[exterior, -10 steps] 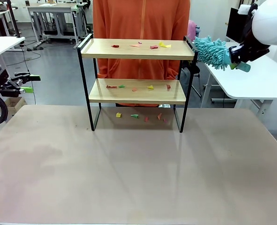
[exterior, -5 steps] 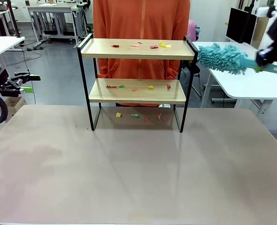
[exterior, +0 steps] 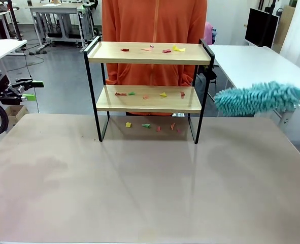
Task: Clean the shelf.
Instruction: Clean the specific section of the Shelf indicated by the human with the Duster.
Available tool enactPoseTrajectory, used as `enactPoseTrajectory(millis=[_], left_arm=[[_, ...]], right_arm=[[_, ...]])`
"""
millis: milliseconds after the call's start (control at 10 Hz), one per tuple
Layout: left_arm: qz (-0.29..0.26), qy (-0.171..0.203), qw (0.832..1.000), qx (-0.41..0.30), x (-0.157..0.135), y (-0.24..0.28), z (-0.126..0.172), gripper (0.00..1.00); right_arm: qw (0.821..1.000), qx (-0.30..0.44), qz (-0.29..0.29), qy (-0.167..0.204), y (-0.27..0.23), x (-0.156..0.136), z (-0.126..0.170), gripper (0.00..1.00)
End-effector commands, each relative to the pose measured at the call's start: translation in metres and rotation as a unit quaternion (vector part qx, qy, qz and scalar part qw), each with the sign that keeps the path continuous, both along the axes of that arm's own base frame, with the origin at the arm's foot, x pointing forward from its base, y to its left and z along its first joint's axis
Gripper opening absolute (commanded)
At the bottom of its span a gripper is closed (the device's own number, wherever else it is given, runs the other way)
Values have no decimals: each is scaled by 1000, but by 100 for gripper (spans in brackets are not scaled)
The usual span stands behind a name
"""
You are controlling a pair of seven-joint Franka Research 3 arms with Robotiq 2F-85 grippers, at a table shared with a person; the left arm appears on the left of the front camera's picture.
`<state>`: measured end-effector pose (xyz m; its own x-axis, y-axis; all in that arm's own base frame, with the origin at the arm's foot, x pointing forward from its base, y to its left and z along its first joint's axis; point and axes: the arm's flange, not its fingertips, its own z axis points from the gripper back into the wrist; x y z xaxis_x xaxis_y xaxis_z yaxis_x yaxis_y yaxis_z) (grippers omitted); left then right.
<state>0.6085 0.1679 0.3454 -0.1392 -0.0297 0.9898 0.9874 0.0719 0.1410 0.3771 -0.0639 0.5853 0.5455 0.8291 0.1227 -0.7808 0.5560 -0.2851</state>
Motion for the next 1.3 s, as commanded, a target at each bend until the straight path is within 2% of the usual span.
enactPoseTrajectory(millis=[0,300,400,700,900,1000,1200], left_arm=[[-4,1,1000,5,-2,-3,2,100],[-4,1,1000,5,-2,-3,2,100],[-4,1,1000,5,-2,-3,2,100],[-4,1,1000,5,-2,-3,2,100],[-4,1,1000,5,-2,-3,2,100],[-4,1,1000,5,-2,-3,2,100],[-4,1,1000,5,-2,-3,2,100]], right_arm=[[991,-27,130,19,16,-31,1,13],[961,-22,266,74,65,-57,-12,13],[952,-18,293,90,87,-64,-18,13],[940,-17,318,121,137,-71,-34,13],[946,-15,288,150,149,-64,-38,13],[939,-24,320,123,143,-73,-38,13],[939,-24,320,123,143,-73,-38,13]])
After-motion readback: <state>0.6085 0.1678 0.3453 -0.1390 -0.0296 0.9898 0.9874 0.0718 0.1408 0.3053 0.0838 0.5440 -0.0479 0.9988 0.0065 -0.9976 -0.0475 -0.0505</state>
